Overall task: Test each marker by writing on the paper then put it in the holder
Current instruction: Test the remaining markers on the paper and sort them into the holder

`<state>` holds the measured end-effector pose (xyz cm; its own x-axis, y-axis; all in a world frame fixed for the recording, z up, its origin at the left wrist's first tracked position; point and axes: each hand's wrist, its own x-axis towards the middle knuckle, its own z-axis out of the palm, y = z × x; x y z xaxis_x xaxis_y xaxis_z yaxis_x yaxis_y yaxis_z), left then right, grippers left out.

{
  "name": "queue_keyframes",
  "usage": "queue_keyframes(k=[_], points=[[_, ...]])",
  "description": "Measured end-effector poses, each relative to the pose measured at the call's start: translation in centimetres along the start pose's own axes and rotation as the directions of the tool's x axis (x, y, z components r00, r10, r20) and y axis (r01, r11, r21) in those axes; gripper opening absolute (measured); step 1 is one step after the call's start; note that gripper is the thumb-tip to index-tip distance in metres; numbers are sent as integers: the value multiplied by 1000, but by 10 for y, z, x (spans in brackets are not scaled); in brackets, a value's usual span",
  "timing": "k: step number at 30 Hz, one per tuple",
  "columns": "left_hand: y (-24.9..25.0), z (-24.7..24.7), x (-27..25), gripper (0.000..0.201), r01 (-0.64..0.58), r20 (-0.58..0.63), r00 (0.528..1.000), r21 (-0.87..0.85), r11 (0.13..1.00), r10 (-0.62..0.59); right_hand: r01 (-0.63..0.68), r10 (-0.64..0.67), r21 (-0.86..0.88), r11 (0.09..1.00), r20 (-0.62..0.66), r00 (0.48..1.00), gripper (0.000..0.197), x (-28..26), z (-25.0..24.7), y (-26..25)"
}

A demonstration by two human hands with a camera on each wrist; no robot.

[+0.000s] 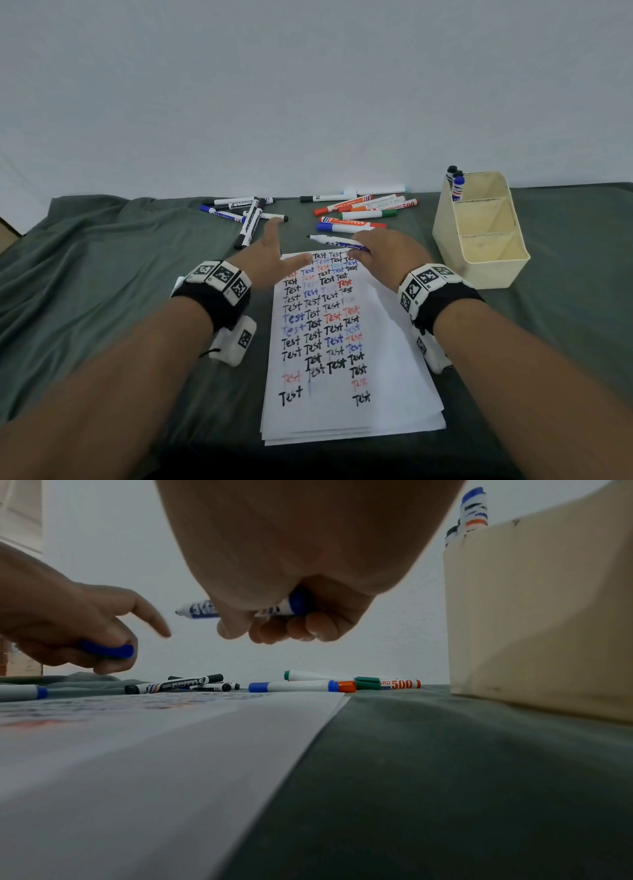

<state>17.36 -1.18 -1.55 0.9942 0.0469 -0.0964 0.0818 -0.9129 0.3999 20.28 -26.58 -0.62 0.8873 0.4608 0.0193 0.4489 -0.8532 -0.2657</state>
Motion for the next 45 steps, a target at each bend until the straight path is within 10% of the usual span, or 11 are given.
queue_keyframes(k=[4, 7, 15, 21, 29, 38, 43, 45], points=[[-15, -12, 0, 30, 15, 10, 1000, 187, 982, -17, -14, 14, 4, 1000, 5, 1000, 24, -2, -1, -1], [-27, -27, 1, 21, 9, 45, 999, 312, 950, -24, -19, 19, 4, 1000, 19, 1000, 25, -2, -1, -2], [-35, -31, 1, 50, -1, 104, 993, 448, 894, -50, -43, 43, 11, 999, 15, 999, 26, -1, 0, -1], [-19, -20, -16, 69, 1, -95, 993, 577, 817, 66, -55, 61, 84, 995, -62, 996, 40, 0, 4, 3], [3, 36, -36, 128, -180, 358, 934, 436, 882, 13, 14, 2, 101, 995, -155, 988, 49, 1, 10, 10], [-2, 42, -33, 133, -118, 409, 912, 331, 936, -30, -31, 66, 283, 959, -112, 991, 81, 2, 6, 15], [-1, 43, -33, 134, -85, 382, 923, 298, 951, -37, -55, 232, 554, 831, -254, 939, 16, -11, -9, 26], [0, 43, -32, 136, -79, 379, 924, 294, 953, -40, -59, 365, 713, 699, -285, 887, 27, -14, -12, 30]])
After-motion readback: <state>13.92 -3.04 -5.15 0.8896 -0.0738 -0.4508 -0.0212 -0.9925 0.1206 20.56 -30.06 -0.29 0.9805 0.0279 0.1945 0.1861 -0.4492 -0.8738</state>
